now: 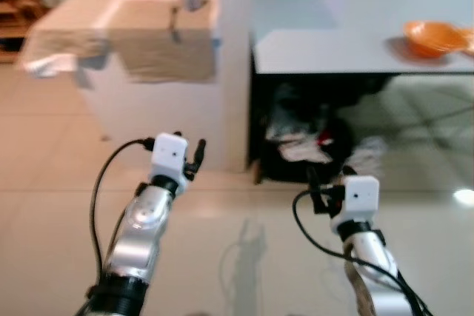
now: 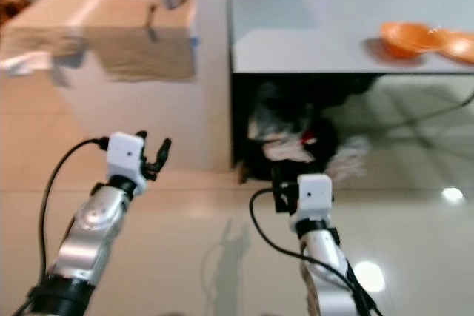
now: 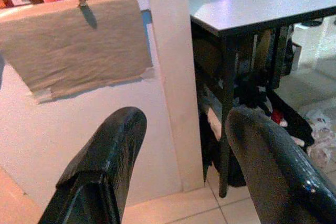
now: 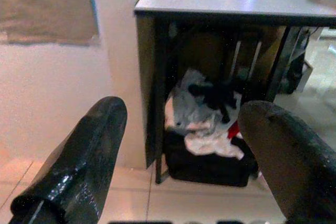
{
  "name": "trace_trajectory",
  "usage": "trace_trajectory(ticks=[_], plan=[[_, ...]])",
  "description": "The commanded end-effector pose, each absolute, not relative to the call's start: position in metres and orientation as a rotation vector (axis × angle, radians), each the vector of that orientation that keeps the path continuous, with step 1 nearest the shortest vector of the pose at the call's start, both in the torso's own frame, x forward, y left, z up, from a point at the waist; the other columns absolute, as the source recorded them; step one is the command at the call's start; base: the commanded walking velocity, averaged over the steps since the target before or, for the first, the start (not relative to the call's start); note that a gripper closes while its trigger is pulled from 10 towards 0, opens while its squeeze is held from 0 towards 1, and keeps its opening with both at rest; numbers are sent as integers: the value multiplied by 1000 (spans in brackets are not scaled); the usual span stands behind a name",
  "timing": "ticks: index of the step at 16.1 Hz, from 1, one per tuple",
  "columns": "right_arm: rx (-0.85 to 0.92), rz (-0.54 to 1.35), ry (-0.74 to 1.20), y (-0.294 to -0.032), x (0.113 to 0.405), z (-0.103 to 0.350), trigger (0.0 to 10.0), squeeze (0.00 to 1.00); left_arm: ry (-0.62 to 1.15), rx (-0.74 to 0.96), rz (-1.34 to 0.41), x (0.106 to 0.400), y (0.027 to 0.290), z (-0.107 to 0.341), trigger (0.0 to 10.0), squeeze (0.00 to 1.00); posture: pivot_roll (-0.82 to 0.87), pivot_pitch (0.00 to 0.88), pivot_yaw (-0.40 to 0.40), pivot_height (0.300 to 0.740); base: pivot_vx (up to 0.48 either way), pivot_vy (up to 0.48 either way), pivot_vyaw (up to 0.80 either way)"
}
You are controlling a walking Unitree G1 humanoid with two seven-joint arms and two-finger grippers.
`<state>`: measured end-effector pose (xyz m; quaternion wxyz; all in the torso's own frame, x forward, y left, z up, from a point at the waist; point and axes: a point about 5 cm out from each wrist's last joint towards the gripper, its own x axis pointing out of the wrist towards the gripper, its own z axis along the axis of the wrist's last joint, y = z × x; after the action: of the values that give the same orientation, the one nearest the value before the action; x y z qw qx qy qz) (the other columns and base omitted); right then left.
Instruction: Setting the table
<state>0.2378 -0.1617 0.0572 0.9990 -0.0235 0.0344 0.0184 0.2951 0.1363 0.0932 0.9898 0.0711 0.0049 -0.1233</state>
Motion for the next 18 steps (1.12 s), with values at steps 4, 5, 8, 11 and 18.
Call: trace_trajectory(ticks=[4,5,8,11,18], plan=[[-66,48,23,-161,242,65,10000,0,-14,147,-244,298,133,99,10000,0,-38,0,24,731,299,376,0],[-66,48,23,-161,242,65,10000,0,-12,150,-243,298,133,99,10000,0,-40,0,25,731,292,379,0],[-64,49,25,-160,241,64,10000,0,-3,168,-231,304,134,101,10000,0,-40,0,26,731,331,340,0],[-66,53,24,-159,241,63,10000,0,4,176,-239,308,133,102,10000,0,-42,0,26,731,444,0,0],[-69,54,26,-161,241,61,10000,0,-11,192,-238,311,131,103,10000,0,-39,0,27,731,474,0,0]])
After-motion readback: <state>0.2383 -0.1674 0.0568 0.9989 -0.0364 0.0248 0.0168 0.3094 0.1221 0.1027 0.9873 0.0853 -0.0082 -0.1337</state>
